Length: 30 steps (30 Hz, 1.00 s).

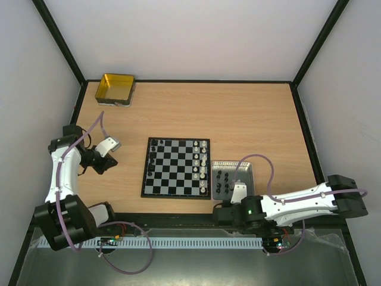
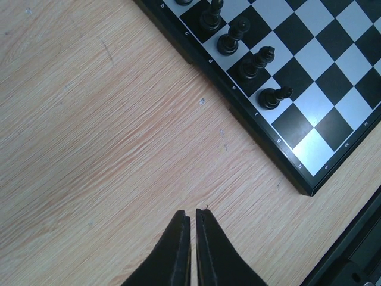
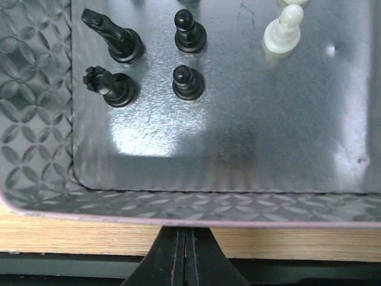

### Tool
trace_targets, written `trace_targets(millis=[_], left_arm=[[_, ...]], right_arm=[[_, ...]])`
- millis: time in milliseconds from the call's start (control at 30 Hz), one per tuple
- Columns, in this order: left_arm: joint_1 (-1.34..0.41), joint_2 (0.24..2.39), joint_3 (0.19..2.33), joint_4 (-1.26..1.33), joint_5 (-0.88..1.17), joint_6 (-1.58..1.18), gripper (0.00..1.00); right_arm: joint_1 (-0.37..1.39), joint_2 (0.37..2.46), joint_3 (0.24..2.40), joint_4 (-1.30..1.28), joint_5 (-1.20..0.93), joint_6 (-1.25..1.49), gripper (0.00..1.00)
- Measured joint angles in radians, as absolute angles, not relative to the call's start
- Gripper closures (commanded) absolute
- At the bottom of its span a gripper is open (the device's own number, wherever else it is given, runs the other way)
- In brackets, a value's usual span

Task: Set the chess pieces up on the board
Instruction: Move the storage box to the center of the board.

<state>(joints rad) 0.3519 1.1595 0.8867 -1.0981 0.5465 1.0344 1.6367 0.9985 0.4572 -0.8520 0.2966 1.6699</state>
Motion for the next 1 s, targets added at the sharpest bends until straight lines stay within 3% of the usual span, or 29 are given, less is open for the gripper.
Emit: trace_targets(millis=[333, 700, 1000], left_arm=[[0.352, 1.124, 0.885, -1.097, 0.546, 1.028, 0.92], [0.351, 1.097, 0.881, -1.095, 0.545, 1.025, 0.98], [0.347, 1.077, 0.872, -1.091, 0.535, 1.024, 0.98]], right_arm=[[1.465, 0.852, 0.461, -0.859, 0.334, 1.626, 0.98], [1.327, 1.032, 0.463, -0.81, 0.335, 1.504, 0.97], [1.168, 1.039, 0.474, -0.766, 0.329, 1.375, 0.97]])
